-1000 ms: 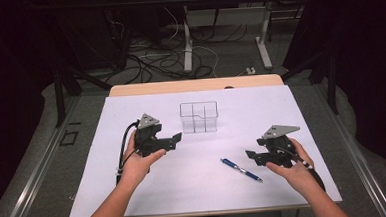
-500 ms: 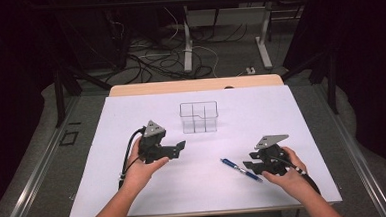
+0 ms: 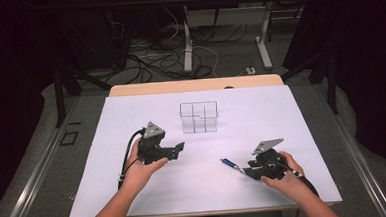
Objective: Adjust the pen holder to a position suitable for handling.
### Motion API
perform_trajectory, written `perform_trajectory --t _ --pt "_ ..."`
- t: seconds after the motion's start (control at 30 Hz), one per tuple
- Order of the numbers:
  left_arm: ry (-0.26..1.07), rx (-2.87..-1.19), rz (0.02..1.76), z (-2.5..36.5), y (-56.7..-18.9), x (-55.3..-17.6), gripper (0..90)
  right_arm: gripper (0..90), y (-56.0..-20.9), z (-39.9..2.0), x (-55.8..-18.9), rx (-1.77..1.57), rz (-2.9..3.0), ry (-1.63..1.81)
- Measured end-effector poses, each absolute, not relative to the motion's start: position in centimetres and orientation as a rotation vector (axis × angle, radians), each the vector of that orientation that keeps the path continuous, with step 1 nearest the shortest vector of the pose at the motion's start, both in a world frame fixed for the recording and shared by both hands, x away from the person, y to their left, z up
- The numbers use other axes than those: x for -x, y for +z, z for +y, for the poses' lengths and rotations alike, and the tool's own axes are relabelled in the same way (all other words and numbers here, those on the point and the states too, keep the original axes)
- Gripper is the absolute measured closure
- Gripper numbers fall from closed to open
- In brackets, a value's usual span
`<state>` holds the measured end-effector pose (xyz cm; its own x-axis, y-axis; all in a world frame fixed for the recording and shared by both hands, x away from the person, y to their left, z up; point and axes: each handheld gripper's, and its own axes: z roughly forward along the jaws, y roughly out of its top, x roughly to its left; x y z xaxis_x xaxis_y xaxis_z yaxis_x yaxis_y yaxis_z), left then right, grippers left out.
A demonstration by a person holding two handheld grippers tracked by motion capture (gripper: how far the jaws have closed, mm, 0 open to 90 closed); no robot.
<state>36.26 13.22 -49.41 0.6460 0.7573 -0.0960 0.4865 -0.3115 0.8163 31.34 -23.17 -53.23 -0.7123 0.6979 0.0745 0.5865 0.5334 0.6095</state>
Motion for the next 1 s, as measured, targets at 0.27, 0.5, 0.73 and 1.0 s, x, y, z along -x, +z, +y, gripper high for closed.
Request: perform_trajectory --t 0.27,0.5,0.73,1.0 --pt "0.381 -1.975 0.980 13.4 -49.5 -36.4 16.7 68.2 -53.7 -23.1 -31.4 -1.111 2.626 0.878" --pt "0.379 -1.994 0.974 13.3 -49.7 -36.5 16.7 70.1 -54.1 -22.9 -31.5 -1.092 2.663 0.862" --pt "0.383 -1.996 0.975 13.3 -49.8 -36.5 16.7 70.0 -54.1 -22.9 -31.5 -1.104 2.672 0.844" --pt "0.390 -1.994 0.986 13.4 -49.8 -36.5 16.7 69.7 -54.2 -23.1 -31.3 -1.098 2.666 0.846"
